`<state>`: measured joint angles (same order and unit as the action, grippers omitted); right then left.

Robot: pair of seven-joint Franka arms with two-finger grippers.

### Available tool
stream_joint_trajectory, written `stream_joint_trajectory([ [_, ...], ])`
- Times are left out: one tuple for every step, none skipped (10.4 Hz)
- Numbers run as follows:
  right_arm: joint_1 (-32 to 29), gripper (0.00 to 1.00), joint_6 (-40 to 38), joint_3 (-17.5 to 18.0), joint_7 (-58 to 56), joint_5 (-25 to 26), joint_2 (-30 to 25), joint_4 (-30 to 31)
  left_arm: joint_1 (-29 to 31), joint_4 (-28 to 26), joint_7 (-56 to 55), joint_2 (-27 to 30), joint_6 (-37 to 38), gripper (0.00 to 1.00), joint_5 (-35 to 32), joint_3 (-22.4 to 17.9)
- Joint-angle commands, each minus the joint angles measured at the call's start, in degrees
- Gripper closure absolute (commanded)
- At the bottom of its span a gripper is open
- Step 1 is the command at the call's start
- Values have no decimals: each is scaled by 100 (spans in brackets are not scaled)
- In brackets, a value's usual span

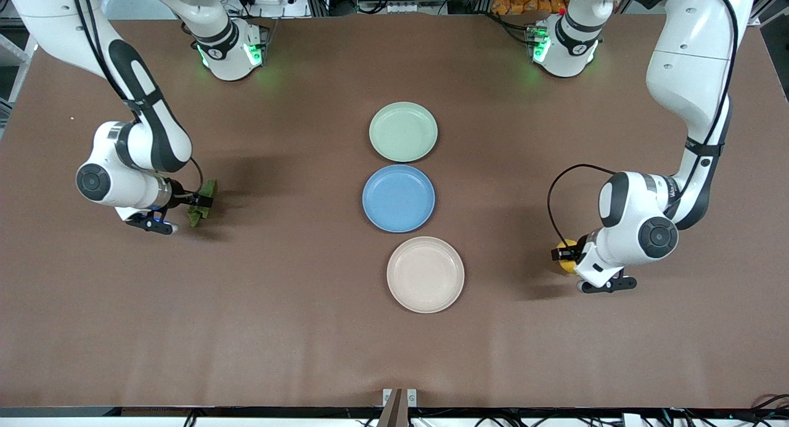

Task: Place lemon and lettuce in plates
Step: 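Grasp the lemon with the left gripper while the right gripper grasps the lettuce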

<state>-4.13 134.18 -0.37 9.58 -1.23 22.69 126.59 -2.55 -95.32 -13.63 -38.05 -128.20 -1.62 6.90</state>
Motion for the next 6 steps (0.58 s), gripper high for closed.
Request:
stream_joint_trajectory([
  [-17,0,160,19,27,-114,148,-11,-262,56,-166,228,14,100,-58,-5],
  [-17,1,196,19,27,-131,209,-29,-272,92,-166,298,14,100,-23,-5],
  [-17,18,179,19,44,-140,218,-63,-272,118,-166,394,14,100,-14,13],
  [-17,43,144,19,97,-140,219,-81,-272,127,-175,438,14,100,-5,83],
  [-9,62,126,19,184,-140,219,-90,-272,171,-218,474,14,100,4,170],
  [26,78,82,19,368,-140,219,-108,-315,171,-427,483,14,100,-13,171],
])
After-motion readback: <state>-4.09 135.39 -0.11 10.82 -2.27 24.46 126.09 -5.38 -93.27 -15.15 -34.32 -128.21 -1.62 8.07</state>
